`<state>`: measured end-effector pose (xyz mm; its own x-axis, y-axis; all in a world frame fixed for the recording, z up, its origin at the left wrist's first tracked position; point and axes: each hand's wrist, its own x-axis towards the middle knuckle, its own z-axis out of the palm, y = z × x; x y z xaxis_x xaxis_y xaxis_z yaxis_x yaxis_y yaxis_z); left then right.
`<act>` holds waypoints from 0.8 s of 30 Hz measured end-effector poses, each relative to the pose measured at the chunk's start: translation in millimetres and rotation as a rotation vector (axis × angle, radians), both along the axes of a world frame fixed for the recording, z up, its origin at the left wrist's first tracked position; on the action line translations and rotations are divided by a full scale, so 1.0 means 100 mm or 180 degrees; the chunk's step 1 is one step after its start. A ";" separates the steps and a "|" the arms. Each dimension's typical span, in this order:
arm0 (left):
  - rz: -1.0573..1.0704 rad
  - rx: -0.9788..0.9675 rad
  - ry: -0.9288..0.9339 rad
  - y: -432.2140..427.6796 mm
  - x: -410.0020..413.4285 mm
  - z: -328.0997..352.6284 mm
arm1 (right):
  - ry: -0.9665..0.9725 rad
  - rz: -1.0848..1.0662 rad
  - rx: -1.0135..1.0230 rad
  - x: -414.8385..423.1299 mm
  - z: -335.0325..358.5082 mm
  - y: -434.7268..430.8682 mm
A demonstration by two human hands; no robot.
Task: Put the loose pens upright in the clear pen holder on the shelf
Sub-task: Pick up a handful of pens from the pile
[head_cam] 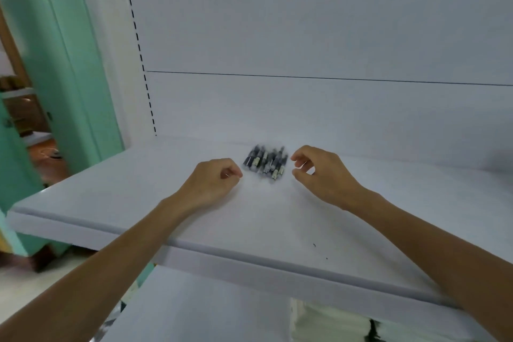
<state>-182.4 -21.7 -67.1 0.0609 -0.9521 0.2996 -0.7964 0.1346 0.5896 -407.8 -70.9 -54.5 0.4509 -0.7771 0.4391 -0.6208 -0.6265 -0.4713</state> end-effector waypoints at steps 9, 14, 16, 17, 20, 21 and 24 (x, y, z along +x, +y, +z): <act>-0.0116 0.0099 -0.0139 -0.70 -0.05 0.01 | 0.0005 -0.0004 -0.0035 0.33 0.07 -0.45; -0.0233 0.0217 -0.0666 -0.98 0.02 0.06 | 0.0258 0.0080 0.0053 0.59 0.09 -0.73; -0.0286 0.0268 -0.0685 -1.03 0.06 0.05 | 0.0323 0.0034 0.0070 0.68 0.07 -0.84; -0.0317 0.0317 -0.0710 -1.05 0.09 0.06 | 0.0314 0.0009 0.0084 0.72 0.06 -0.89; -0.0415 0.0478 -0.0921 -1.08 0.17 0.09 | 0.0422 -0.0032 0.0134 0.85 0.01 -1.00; -0.0420 0.0515 -0.0982 -1.10 0.21 0.10 | 0.0538 -0.0054 0.0105 0.89 0.00 -1.03; -0.0344 0.0588 -0.1153 -1.10 0.33 0.10 | 0.1123 -0.0370 -0.0001 1.02 0.00 -1.09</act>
<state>-148.9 -132.1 -57.2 -0.1202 -0.9870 0.1070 -0.9438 0.1471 0.2961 -306.2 -180.2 -54.4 0.4833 -0.8319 0.2727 -0.8121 -0.5424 -0.2153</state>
